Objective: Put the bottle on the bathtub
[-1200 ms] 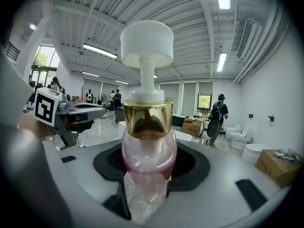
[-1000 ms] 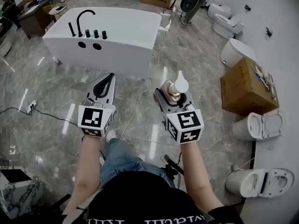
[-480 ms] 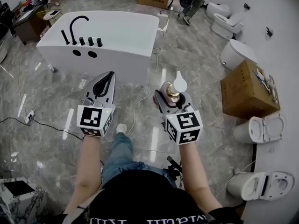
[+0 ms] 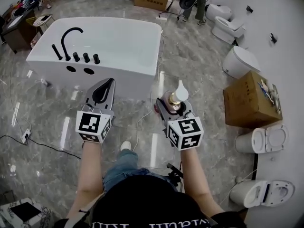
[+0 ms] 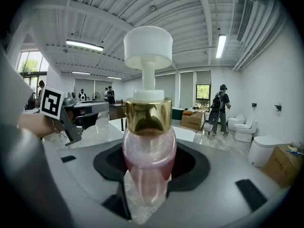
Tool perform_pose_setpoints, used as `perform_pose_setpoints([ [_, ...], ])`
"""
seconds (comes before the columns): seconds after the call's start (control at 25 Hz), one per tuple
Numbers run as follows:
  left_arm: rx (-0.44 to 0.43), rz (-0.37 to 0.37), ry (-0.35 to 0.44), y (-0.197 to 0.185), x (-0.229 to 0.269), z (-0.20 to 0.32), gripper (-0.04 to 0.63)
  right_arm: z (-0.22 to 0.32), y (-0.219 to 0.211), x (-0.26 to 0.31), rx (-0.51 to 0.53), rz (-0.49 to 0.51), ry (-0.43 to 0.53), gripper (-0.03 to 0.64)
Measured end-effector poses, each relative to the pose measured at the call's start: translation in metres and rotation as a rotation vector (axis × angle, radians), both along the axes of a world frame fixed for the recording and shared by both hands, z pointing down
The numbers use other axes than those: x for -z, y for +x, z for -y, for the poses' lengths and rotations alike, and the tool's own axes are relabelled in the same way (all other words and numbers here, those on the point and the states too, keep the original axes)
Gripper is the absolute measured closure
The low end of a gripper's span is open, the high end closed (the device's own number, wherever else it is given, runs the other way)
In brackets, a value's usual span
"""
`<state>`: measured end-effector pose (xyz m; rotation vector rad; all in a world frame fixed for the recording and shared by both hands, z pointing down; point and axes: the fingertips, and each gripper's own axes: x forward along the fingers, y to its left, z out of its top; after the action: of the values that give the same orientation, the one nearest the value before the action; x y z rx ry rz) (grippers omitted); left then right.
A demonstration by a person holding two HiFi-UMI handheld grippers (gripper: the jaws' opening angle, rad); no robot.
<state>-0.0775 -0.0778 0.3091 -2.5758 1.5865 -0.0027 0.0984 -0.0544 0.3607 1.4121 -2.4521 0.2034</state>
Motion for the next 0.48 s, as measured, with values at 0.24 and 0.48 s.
perform_pose_setpoints([
  [0.24,-0.029,-0.007,-0.037,-0.032,-0.014,0.083,0.588,0.087,-0.029,-0.013,-0.043,-0.007,-0.039,0.394],
  [0.48,-0.032,-0.009,-0.047,-0.052,-0.017,0.137,0.588,0.139,-0.048,-0.024,-0.052,-0.017,-0.069,0.394],
])
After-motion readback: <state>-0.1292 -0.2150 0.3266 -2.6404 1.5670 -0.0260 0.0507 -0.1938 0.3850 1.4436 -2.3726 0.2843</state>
